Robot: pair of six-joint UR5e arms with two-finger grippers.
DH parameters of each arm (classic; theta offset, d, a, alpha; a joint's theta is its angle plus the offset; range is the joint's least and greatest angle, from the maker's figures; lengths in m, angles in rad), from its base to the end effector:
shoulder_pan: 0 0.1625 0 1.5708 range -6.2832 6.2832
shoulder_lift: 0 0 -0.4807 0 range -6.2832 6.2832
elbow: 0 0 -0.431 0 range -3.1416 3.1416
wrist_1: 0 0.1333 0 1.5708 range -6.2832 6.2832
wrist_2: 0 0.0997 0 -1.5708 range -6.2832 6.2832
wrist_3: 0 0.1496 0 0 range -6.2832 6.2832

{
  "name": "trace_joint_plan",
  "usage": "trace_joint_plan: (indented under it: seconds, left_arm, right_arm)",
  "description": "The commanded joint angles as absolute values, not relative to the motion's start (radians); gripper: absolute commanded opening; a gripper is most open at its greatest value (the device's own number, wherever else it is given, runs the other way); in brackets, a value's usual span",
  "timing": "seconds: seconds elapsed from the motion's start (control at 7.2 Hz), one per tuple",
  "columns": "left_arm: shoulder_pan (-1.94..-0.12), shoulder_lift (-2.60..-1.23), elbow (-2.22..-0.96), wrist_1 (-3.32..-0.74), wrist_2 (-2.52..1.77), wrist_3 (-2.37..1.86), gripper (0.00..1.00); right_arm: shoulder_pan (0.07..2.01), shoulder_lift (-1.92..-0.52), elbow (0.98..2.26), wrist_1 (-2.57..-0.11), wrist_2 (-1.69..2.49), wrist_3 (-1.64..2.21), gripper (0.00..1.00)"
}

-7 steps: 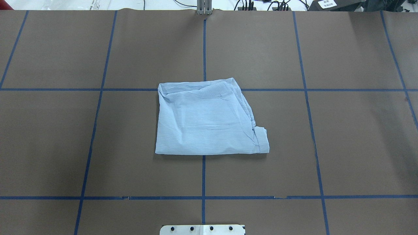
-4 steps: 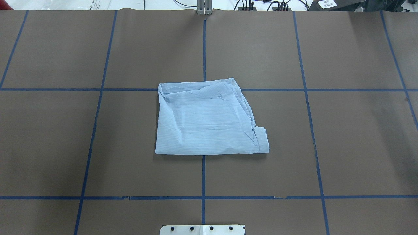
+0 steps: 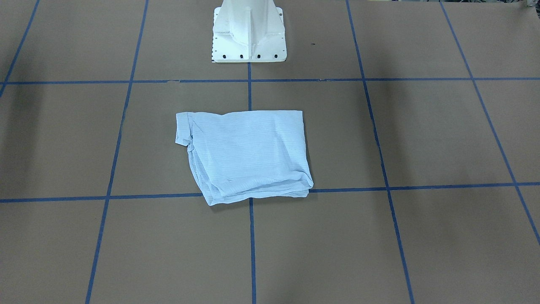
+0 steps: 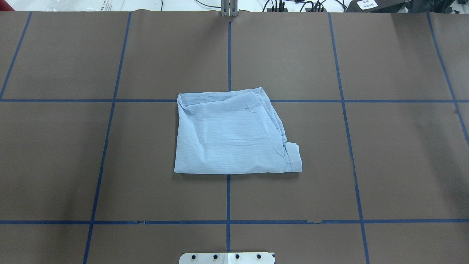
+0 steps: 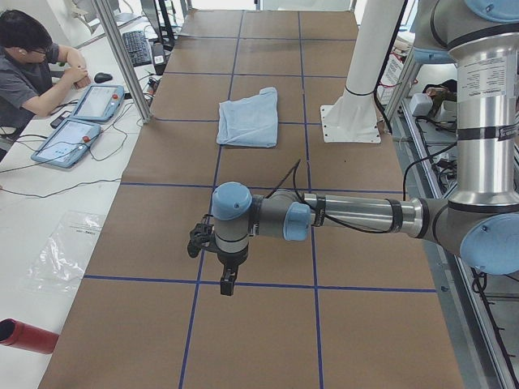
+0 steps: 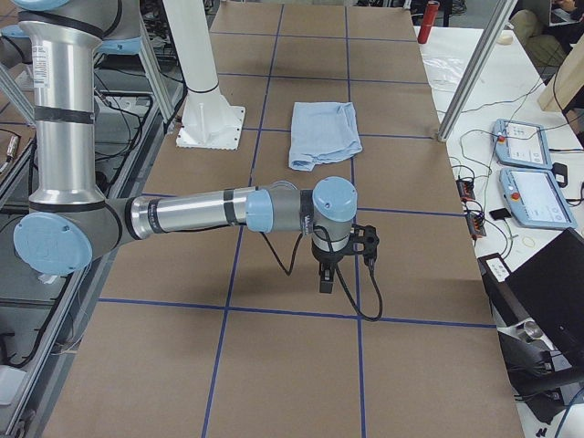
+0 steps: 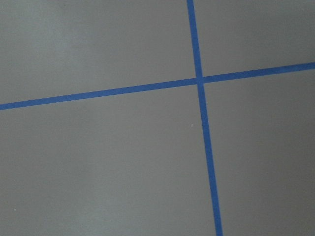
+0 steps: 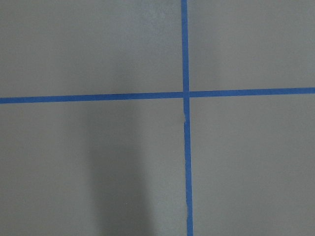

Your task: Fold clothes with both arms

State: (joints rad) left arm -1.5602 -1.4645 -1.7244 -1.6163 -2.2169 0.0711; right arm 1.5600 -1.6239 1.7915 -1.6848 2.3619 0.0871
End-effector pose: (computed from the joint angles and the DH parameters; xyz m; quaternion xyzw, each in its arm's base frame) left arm -0.0380 -0.4903 0.7298 0.0536 0.3156 0.0534 0.9459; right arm 0.0215 -0.5049 0.6703 0.0058 -0.3859 0.0249 0.9222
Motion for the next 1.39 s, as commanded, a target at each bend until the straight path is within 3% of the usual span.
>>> trace_joint_plan:
  seconds: [0.0, 1.25]
  left_arm:
    - [-1.574, -1.489, -1.739, -1.535, -2.331, 0.089, 1.0]
    - [-1.575, -1.483, -1.76, -1.529, -2.364, 0.075, 1.0]
  right_arm:
    - [1.563, -1.647, 1.792, -1.686, 2.379, 0.087, 1.0]
    - [1.603, -1.684, 1.801, -1.672, 2.395, 0.078, 1.0]
